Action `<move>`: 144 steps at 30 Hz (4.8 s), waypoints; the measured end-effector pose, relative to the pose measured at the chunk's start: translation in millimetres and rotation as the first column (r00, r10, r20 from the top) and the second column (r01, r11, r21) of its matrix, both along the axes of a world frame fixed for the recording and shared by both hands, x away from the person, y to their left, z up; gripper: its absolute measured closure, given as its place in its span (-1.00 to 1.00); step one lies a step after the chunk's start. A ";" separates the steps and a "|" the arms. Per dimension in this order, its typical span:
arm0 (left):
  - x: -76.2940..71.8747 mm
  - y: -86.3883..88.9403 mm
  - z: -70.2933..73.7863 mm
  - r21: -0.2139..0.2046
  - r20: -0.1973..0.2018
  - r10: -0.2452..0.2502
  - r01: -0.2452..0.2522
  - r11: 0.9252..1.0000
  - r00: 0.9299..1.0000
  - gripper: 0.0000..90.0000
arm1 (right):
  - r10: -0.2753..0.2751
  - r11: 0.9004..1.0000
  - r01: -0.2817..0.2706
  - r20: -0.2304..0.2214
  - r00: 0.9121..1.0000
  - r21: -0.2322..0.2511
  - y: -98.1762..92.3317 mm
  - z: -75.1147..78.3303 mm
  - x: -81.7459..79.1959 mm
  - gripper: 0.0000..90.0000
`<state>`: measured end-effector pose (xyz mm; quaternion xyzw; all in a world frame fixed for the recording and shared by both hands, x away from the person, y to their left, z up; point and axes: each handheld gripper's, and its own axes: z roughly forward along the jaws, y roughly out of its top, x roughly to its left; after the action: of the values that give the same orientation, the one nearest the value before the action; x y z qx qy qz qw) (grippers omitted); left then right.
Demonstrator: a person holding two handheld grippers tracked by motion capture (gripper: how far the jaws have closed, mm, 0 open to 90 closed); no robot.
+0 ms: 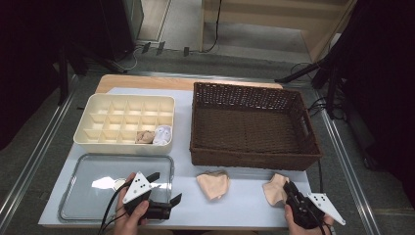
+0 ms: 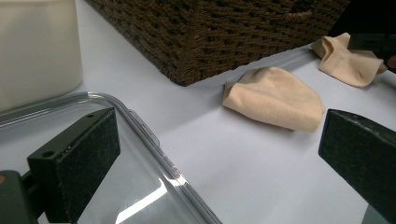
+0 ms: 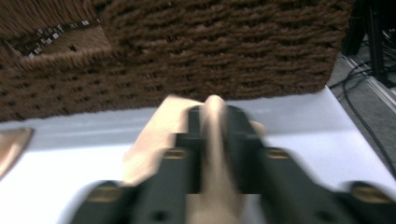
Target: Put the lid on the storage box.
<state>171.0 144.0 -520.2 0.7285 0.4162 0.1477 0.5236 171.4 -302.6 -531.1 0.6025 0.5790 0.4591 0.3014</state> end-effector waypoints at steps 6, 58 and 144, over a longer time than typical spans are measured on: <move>0.3 0.0 -0.1 0.000 0.000 0.001 -0.001 1.000 1.000 -1.00 | 0.020 1.000 -0.019 0.071 0.997 -0.009 21.1 16.3 -10.2 0.21; -0.5 -3.2 3.1 -0.050 -0.065 -0.006 0.003 0.999 0.998 -0.79 | 0.483 0.876 -0.483 0.006 0.876 -0.013 184.2 6.1 -12.7 1.00; 21.0 -90.1 -12.6 -0.068 -0.179 -0.112 0.102 0.992 0.977 0.22 | 0.409 0.912 -0.409 -0.070 0.910 0.017 143.6 -9.4 -16.9 0.71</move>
<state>192.0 53.9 -532.7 0.7446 0.4268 0.0396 0.5116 154.5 -159.0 -540.5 0.4844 0.7023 0.4906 0.1772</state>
